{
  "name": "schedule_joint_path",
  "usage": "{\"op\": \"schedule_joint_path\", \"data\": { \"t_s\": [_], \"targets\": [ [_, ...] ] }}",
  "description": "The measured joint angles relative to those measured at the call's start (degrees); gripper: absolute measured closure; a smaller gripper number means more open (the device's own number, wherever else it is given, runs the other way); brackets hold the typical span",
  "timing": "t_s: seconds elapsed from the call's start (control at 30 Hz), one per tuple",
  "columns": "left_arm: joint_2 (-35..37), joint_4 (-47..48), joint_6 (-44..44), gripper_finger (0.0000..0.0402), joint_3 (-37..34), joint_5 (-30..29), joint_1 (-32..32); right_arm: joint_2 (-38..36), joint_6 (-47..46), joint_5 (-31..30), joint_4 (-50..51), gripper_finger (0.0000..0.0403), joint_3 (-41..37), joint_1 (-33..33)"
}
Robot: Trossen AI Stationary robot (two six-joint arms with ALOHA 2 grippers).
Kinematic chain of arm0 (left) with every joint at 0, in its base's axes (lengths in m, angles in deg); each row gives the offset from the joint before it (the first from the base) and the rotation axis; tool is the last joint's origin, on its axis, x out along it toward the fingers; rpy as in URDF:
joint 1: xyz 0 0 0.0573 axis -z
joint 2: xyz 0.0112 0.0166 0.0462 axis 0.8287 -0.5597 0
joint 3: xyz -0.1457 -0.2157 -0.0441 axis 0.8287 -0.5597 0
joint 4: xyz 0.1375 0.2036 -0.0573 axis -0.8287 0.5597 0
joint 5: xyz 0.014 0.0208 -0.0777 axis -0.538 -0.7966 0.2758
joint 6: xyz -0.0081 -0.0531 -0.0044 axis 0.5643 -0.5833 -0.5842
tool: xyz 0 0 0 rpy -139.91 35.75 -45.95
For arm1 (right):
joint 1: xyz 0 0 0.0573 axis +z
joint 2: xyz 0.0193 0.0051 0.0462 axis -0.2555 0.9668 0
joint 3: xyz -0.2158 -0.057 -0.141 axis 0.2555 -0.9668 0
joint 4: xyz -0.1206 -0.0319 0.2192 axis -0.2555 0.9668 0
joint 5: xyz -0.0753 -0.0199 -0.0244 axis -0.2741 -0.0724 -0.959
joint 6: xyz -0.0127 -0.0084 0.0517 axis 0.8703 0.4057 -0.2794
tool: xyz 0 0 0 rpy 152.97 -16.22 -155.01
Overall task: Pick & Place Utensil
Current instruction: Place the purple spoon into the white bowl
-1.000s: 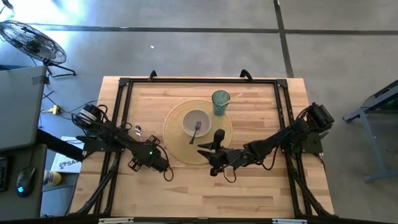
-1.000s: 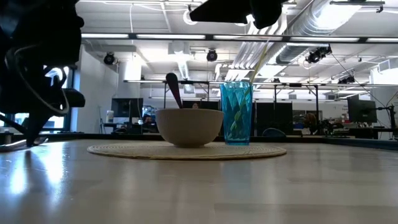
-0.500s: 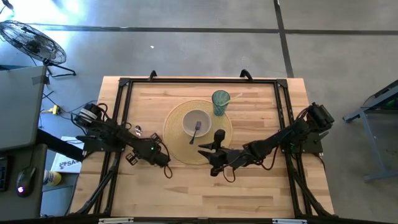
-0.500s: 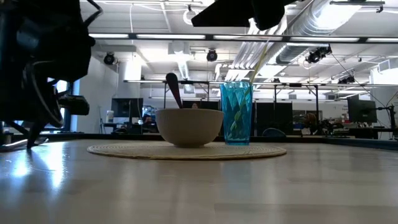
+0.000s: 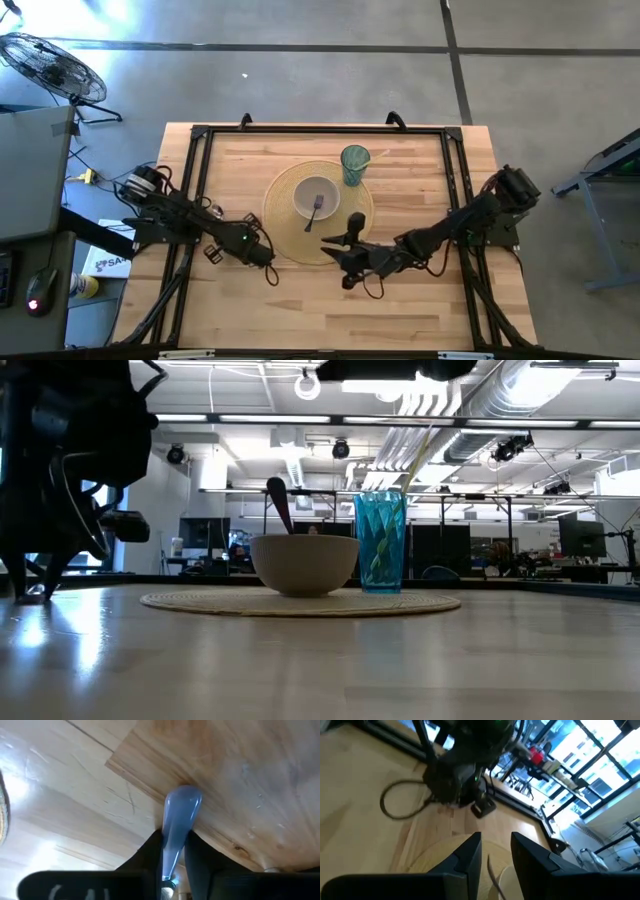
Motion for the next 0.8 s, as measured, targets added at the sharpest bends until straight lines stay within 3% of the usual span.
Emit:
{"op": "schedule_joint_path", "data": {
  "t_s": [0.23,0.57,0.8],
  "targets": [
    [0.33,-1.29,-3.98,0.0342,4.04,0.21,-0.02,-2.06,2.51,-5.00,-0.25,0.0304,0.04,2.53],
    [3.49,-0.68,-10.16,0.0344,12.75,5.49,0.00,-6.39,2.22,-14.65,5.73,0.0304,0.04,7.58],
    [11.08,-3.05,-11.24,0.0363,15.45,0.30,-0.04,-7.80,-13.95,-19.51,20.80,0.0304,0.04,12.15]
  ]
}}
